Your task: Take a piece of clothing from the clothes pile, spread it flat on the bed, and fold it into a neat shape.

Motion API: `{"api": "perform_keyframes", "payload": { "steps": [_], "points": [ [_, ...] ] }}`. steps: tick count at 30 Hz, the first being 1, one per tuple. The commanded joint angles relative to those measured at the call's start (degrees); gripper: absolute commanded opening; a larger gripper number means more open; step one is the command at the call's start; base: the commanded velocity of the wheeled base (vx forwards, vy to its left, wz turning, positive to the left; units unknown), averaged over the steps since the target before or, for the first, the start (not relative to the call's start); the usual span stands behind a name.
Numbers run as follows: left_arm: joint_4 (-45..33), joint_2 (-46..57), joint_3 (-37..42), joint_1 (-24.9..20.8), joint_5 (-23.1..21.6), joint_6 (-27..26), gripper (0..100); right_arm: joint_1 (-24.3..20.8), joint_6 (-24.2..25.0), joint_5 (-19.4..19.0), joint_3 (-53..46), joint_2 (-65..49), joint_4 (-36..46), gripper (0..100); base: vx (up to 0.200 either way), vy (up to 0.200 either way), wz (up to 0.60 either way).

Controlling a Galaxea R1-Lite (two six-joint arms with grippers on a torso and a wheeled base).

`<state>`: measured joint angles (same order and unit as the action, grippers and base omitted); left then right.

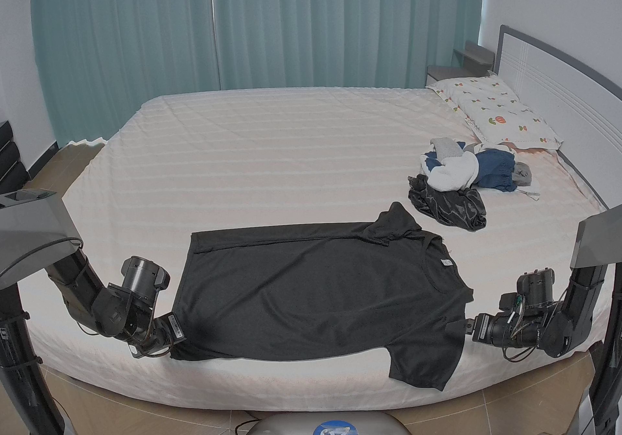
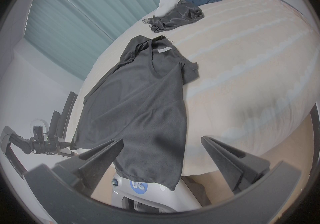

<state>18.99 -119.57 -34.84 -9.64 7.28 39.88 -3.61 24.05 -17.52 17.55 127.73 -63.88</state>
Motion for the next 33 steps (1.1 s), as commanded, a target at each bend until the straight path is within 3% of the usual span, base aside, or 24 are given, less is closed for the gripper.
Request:
{"api": "perform_keyframes", "payload": {
  "steps": [1, 4, 5, 10, 20, 33],
  "points": [
    [-0.01, 0.47, 0.12, 0.06, -0.07, 0.03, 0, -3.51, 0.03, 0.55, -0.59, 1.82, -0.11, 100, 0.0, 0.0, 0.0],
    [0.08, 0.39, 0.12, 0.06, -0.25, 0.03, 0, -4.65, -0.06, 0.99, 0.11, 3.4, -0.19, 100, 0.0, 0.0, 0.0],
    [-0.01, 0.39, 0.12, 0.15, -0.33, 0.03, 0, -4.92, -0.06, 1.52, 0.29, 4.1, -0.19, 0, 0.0, 0.0, 0.0],
    [-0.01, 0.21, 0.12, 0.41, -0.51, 0.03, 0, -4.92, -0.32, 4.25, 0.73, 5.68, -0.19, 0, 0.0, 0.0, 0.0],
    [0.08, -0.05, 0.04, 0.94, -0.6, -0.15, 0, -3.51, -1.29, 4.51, -3.49, 2.52, 0.16, 0, 0.0, 0.0, 0.0],
    [-1.77, -0.05, 0.48, 1.82, -0.6, -3.05, 0, 2.2, -11.31, 3.98, -10.44, 0.15, 0.33, 0, 0.0, 0.0, 0.0]
  ]
}}
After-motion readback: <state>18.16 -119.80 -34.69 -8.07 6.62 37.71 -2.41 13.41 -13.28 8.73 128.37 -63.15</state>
